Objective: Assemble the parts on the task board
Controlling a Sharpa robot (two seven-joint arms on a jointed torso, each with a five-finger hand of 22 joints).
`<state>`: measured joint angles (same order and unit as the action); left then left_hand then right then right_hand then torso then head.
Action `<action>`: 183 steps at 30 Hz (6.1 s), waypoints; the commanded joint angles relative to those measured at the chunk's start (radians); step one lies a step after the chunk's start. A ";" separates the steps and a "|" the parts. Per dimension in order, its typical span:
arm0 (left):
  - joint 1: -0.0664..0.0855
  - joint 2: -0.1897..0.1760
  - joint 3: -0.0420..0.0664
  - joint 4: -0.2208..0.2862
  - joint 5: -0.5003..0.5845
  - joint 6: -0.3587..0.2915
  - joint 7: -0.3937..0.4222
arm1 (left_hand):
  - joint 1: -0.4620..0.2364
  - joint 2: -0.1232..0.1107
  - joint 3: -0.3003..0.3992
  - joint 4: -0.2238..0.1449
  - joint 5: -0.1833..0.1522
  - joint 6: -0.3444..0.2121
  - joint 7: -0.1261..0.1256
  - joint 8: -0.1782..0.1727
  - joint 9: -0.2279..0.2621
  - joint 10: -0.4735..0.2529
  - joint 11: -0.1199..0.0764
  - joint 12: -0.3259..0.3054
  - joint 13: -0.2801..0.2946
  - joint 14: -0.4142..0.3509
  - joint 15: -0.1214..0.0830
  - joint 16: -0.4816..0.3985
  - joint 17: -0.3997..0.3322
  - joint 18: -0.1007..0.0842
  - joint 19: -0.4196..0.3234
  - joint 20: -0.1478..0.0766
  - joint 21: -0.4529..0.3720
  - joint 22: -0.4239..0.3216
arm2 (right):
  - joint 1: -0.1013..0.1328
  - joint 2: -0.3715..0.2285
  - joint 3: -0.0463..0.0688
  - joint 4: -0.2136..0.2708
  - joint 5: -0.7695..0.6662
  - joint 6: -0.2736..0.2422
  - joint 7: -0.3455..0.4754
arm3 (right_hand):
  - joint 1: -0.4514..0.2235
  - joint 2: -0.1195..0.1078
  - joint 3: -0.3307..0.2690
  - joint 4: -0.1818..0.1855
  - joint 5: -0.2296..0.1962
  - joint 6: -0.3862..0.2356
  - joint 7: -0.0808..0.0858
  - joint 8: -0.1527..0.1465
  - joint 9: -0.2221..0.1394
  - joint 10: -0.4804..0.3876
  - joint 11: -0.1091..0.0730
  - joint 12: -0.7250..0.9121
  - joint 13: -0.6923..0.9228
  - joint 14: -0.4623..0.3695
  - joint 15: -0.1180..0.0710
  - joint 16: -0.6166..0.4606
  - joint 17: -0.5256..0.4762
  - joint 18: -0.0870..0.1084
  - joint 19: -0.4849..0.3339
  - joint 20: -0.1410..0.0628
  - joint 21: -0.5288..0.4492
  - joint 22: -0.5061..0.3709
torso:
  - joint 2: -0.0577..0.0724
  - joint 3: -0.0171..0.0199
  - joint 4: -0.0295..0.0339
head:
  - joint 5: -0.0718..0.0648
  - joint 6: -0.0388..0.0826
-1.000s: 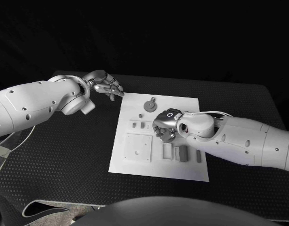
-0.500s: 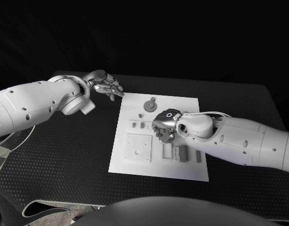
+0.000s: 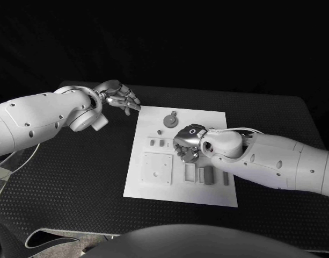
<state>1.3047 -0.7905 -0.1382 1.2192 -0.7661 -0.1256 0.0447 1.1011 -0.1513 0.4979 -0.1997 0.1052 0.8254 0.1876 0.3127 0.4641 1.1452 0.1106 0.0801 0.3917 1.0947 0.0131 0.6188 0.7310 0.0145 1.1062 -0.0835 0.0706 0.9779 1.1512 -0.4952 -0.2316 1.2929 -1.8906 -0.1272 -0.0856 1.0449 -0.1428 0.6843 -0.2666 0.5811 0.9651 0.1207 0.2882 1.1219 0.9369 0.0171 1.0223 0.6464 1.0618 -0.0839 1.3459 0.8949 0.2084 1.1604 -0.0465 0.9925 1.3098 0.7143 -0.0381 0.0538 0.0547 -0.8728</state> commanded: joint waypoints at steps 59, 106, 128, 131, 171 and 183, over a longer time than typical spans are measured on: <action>0.000 -0.001 0.000 0.000 -0.003 0.000 0.015 | -0.004 -0.003 -0.006 -0.003 0.002 0.001 0.001 -0.001 -0.002 -0.001 0.005 -0.005 0.003 0.007 0.000 -0.008 0.005 0.000 0.006 -0.002 0.001 -0.001 | -0.001 -0.072 0.045 0.067 -0.003 -0.065 -0.049 | 0.041 -0.088 -0.024 0.046 0.005 -0.019 0.011 -0.042 -0.478 0.039 0.006 -0.017 -0.012 0.040 0.002 -0.023 -0.002 0.053 0.027 -0.007 0.004 0.007 | 0.000 0.0003 -0.0006 | -0.003 0.000; 0.000 0.000 -0.001 -0.001 -0.003 0.004 0.011 | -0.003 -0.001 -0.005 -0.004 0.003 0.001 0.001 0.000 -0.003 0.000 0.005 -0.006 0.004 0.008 -0.001 -0.010 0.008 0.000 0.007 -0.002 0.001 -0.001 | -0.005 -0.038 -0.011 0.039 -0.036 -0.068 0.002 | 0.065 -0.069 -0.078 0.049 0.007 0.025 -0.003 -0.005 -0.467 0.033 -0.005 0.025 0.017 0.036 -0.005 -0.016 0.009 0.053 0.022 0.000 0.006 0.015 | 0.000 -0.0001 0.0005 | 0.000 0.000; 0.000 0.001 -0.002 -0.001 -0.003 0.008 0.008 | -0.001 0.000 -0.004 -0.006 0.003 0.002 0.001 0.000 -0.003 0.000 0.005 -0.006 0.005 0.008 -0.001 -0.011 0.010 0.000 0.007 -0.002 0.001 -0.001 | -0.008 -0.031 -0.011 0.040 -0.073 -0.090 -0.021 | 0.026 -0.036 -0.103 0.068 0.007 0.098 -0.037 0.032 -0.428 0.114 -0.039 0.034 0.015 0.100 -0.032 0.008 0.017 0.053 0.063 -0.004 0.065 0.018 | 0.000 0.0001 0.0001 | -0.003 0.000; 0.000 0.002 -0.002 -0.003 -0.004 0.007 0.009 | 0.000 0.000 -0.004 -0.006 0.003 0.002 0.001 0.000 -0.003 0.000 0.005 -0.006 0.005 0.008 -0.001 -0.011 0.010 0.000 0.007 -0.002 0.001 -0.001 | -0.008 -0.032 -0.011 0.043 -0.076 -0.101 -0.027 | 0.023 -0.035 -0.103 0.076 0.007 0.106 -0.041 0.035 -0.424 0.124 -0.042 0.033 0.015 0.108 -0.035 0.010 0.019 0.053 0.068 -0.005 0.071 0.018 | 0.000 0.0003 0.0001 | -0.005 0.000; 0.000 -0.002 -0.003 -0.004 -0.003 0.053 0.008 | -0.007 0.017 -0.006 -0.001 0.002 0.046 -0.019 0.024 0.003 0.021 -0.002 0.001 0.012 0.011 -0.004 -0.019 0.020 -0.002 0.005 -0.004 0.000 -0.001 | -0.008 -0.091 0.042 0.120 -0.079 -0.171 -0.076 | 0.020 -0.022 -0.095 0.094 0.008 0.126 -0.053 0.042 -0.410 0.164 -0.055 0.024 0.009 0.137 -0.047 0.013 0.024 0.053 0.085 -0.007 0.076 0.012 | 0.000 0.0006 0.0006 | -0.006 0.000; -0.003 -0.041 -0.039 0.091 0.091 0.076 -0.039 | -0.042 0.016 -0.026 0.004 -0.006 0.052 -0.020 0.014 -0.010 0.047 -0.011 0.002 0.017 0.008 -0.005 -0.033 0.032 -0.006 -0.002 -0.006 -0.001 -0.002 | -0.008 -0.116 0.121 0.163 -0.071 -0.176 -0.088 | 0.020 -0.024 -0.094 0.094 0.008 0.125 -0.053 0.041 -0.410 0.164 -0.055 0.022 0.008 0.138 -0.048 0.012 0.024 0.053 0.086 -0.008 0.075 0.011 | -0.001 0.0005 0.0008 | -0.006 0.010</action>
<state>1.2980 -0.8323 -0.1806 1.2973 -0.7301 -0.0699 0.0266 1.0668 -0.1364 0.4771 -0.1955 0.1052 0.8835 0.1675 0.3310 0.4563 1.1848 0.0998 0.0842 0.4088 1.0994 0.0086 0.5905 0.7625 0.0146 1.1062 -0.0835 0.0706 0.9771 1.1432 -0.6101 -0.1157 1.4492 -1.9565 -0.2963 -0.1628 1.0665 -0.1735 0.5892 -0.1765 0.5854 1.0829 0.0679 0.3256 0.7101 1.0837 -0.0293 1.0493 0.6560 1.1971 -0.1270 1.3590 0.9177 0.2181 1.2385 -0.0534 1.0643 1.3086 0.7134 -0.0377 0.0541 0.0485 -0.8691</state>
